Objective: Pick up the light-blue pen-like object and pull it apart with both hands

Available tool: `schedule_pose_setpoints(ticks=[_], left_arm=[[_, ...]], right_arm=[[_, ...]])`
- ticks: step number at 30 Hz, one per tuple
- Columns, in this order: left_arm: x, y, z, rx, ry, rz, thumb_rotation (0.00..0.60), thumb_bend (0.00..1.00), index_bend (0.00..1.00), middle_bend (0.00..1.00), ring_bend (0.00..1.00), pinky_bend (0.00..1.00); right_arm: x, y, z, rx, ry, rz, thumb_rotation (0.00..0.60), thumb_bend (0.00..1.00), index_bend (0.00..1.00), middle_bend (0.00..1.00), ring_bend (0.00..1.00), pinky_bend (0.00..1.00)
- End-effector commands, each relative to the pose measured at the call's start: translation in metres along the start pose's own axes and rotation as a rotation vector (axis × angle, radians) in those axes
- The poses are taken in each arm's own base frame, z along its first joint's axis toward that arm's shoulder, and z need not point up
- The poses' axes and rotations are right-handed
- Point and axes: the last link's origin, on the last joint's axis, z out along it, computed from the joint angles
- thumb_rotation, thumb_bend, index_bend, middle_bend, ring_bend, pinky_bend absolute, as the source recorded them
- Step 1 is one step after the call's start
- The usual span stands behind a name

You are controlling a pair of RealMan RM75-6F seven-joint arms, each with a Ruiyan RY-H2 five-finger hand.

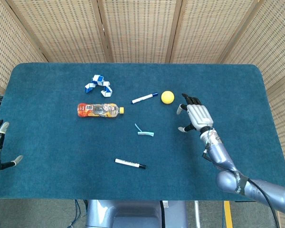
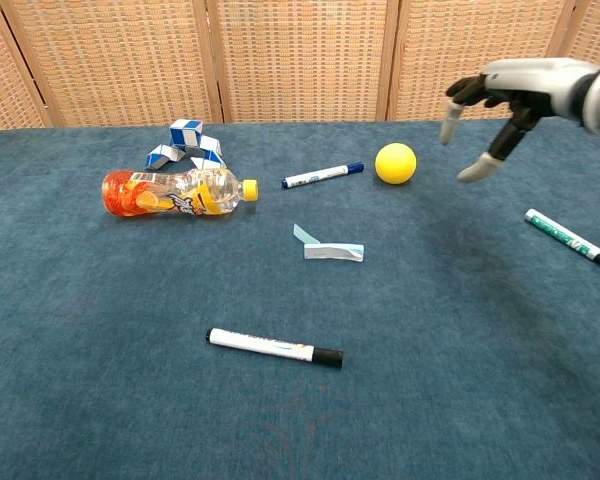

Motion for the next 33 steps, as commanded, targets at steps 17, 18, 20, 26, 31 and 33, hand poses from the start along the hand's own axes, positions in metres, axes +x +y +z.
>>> schedule_pose_setpoints(ticks=[17, 18, 20, 26, 31, 33], left_arm=[[0.003, -0.004, 0.001, -0.004, -0.005, -0.03, 0.6, 0.0, 0.0, 0.0, 0.0, 0.0], [0.004, -0.004, 0.001, -0.004, -0.005, -0.032, 0.6, 0.0, 0.0, 0.0, 0.0, 0.0], [0.003, -0.004, 0.002, -0.004, -0.006, -0.042, 0.6, 0.0, 0.0, 0.0, 0.0, 0.0], [0.003, -0.004, 0.002, -0.006, -0.009, -0.044, 0.6, 0.0, 0.0, 0.0, 0.0, 0.0], [0.002, -0.006, 0.003, -0.001, -0.019, -0.046, 0.6, 0.0, 0.0, 0.0, 0.0, 0.0], [0.001, -0.007, 0.004, 0.005, -0.023, -0.048, 0.6, 0.0, 0.0, 0.0, 0.0, 0.0]], right_arm=[[-0.074, -0.063, 0.02, -0.005, -0.055, -0.062, 0.6, 0.25, 0.43, 0.0, 0.0, 0.0], [-0.077, -0.064, 0.02, -0.003, -0.056, -0.065, 0.6, 0.25, 0.43, 0.0, 0.0, 0.0], [-0.084, -0.065, 0.021, -0.001, -0.065, -0.063, 0.6, 0.25, 0.43, 0.0, 0.0, 0.0], [-0.1, -0.067, 0.025, -0.001, -0.078, -0.077, 0.6, 0.26, 0.43, 0.0, 0.0, 0.0], [-0.108, -0.075, 0.029, 0.003, -0.083, -0.074, 0.6, 0.26, 0.43, 0.0, 0.0, 0.0], [-0.11, -0.077, 0.031, 0.004, -0.083, -0.072, 0.6, 0.26, 0.43, 0.0, 0.0, 0.0]])
